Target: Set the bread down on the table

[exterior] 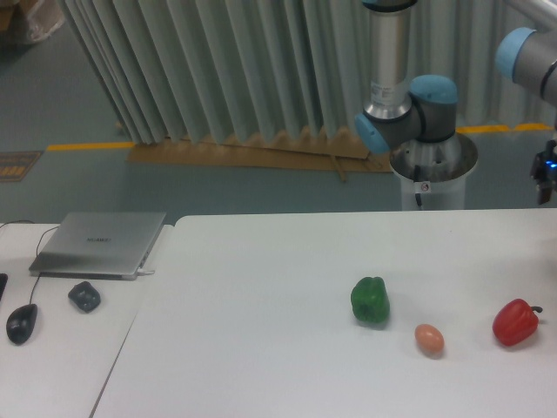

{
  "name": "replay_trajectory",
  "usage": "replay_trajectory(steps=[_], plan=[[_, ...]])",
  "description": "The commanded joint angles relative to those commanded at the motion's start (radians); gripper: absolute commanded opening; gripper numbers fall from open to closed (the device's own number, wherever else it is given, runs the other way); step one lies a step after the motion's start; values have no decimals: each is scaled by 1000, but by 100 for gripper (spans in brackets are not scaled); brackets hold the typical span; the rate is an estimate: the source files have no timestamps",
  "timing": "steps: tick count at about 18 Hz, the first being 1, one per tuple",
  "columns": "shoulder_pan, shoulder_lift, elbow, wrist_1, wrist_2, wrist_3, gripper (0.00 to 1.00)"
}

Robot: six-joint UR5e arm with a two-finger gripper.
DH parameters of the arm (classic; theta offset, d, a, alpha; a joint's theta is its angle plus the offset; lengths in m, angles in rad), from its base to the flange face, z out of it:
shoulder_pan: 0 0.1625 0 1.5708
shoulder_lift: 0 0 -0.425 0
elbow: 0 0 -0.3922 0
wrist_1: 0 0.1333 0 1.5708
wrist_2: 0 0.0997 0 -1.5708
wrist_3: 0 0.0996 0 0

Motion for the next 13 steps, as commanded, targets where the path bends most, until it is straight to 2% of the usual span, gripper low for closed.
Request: replay_trajectory(steps=[13], plan=[[66, 2, 3, 5, 22, 60, 100]])
